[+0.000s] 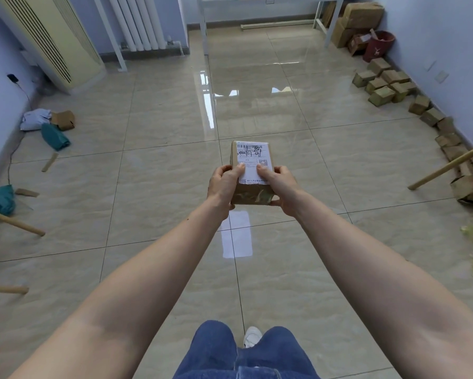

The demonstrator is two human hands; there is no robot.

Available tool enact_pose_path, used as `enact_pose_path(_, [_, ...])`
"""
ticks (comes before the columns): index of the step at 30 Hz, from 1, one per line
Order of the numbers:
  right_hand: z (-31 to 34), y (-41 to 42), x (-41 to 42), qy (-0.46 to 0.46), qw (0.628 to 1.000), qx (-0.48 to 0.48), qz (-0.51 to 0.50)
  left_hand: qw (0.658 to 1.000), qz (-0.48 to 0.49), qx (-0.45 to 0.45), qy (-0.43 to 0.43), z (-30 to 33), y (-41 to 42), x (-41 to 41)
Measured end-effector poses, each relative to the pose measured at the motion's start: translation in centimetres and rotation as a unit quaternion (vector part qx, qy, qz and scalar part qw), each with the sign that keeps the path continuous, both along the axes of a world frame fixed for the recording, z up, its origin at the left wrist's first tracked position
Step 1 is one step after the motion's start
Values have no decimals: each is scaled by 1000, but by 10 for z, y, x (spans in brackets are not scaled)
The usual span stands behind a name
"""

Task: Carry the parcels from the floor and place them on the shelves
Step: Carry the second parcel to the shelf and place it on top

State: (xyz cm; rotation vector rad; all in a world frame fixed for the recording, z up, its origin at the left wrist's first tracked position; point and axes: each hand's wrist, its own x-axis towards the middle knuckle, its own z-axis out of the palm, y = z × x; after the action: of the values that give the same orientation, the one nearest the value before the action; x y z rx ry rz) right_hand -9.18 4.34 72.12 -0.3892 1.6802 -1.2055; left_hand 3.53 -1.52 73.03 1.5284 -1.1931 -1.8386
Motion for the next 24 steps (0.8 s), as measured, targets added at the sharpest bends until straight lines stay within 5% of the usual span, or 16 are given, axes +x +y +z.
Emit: enact_pose_path(24, [32,-253,-44,11,999,-45,-21,997,-22,-73,16,23,-267,-55])
